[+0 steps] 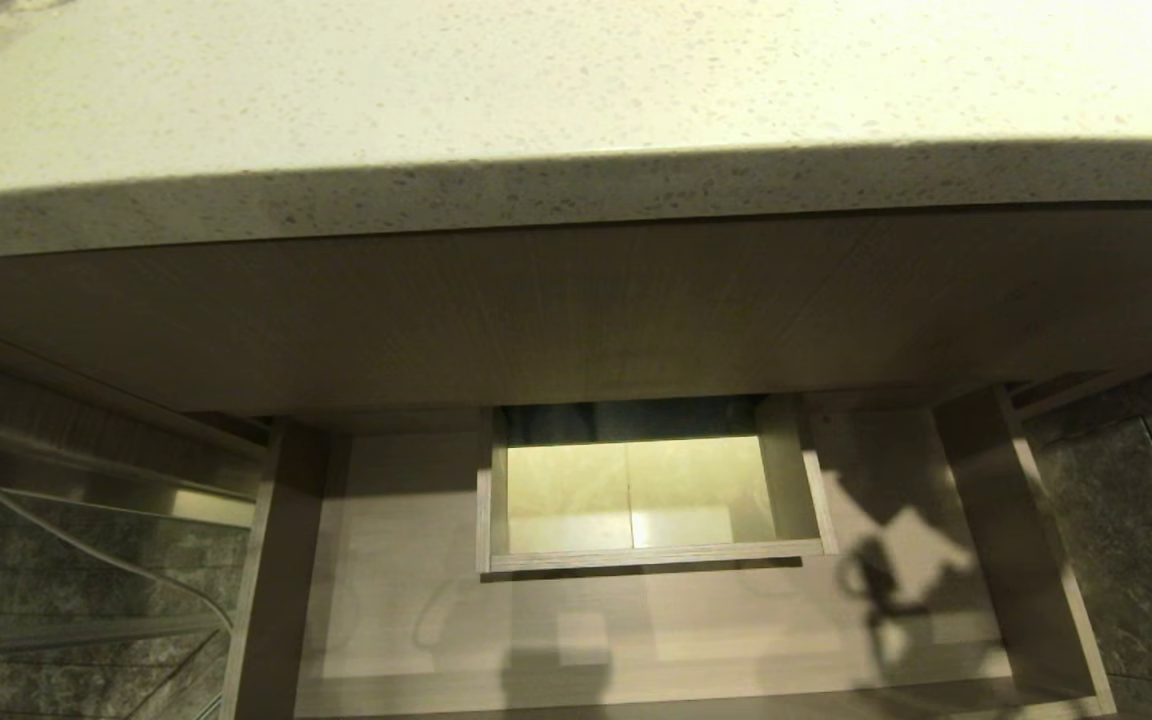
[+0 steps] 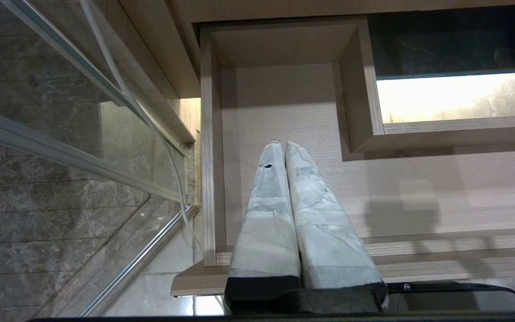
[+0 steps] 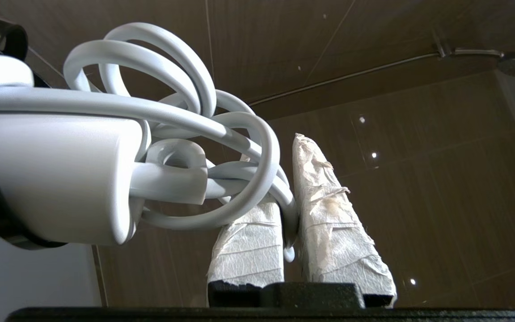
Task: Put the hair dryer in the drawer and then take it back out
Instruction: Put it into the drawer
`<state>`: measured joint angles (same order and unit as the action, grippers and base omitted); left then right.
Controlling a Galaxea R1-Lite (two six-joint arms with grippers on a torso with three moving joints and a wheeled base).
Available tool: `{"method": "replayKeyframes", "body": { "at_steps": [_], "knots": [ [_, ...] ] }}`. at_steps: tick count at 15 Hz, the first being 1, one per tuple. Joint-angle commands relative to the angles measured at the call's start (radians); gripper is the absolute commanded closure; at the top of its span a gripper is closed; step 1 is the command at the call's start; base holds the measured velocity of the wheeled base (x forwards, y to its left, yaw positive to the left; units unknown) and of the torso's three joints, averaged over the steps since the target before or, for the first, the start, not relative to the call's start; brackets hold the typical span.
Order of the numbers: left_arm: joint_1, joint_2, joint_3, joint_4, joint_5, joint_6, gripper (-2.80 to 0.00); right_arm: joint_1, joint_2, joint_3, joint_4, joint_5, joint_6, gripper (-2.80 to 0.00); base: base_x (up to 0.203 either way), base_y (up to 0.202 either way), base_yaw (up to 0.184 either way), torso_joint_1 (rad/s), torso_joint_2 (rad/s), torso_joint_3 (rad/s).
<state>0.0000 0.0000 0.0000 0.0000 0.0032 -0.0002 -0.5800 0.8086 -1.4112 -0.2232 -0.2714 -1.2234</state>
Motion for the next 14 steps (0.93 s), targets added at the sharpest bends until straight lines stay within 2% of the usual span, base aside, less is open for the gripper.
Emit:
{"method": "replayKeyframes", "body": {
  "at_steps": [1,7,14],
  "knots": [
    [0.000,0.000,0.000,0.000,0.000,-0.001,0.00,0.000,-0.110,0.026,0.055,0.012,-0.006,0.00,0.000,0.000,0.000,0.000,0.00,0.000],
    [0.000,0.000,0.000,0.000,0.000,-0.001,0.00,0.000,-0.296,0.155,0.340,0.022,-0.013,0.00,0.000,0.000,0.000,0.000,0.00,0.000],
    [0.000,0.000,0.000,0.000,0.000,-0.001,0.00,-0.001,-0.324,0.325,0.544,0.075,-0.047,0.00,0.000,0.000,0.000,0.000,0.00,0.000]
  ]
}}
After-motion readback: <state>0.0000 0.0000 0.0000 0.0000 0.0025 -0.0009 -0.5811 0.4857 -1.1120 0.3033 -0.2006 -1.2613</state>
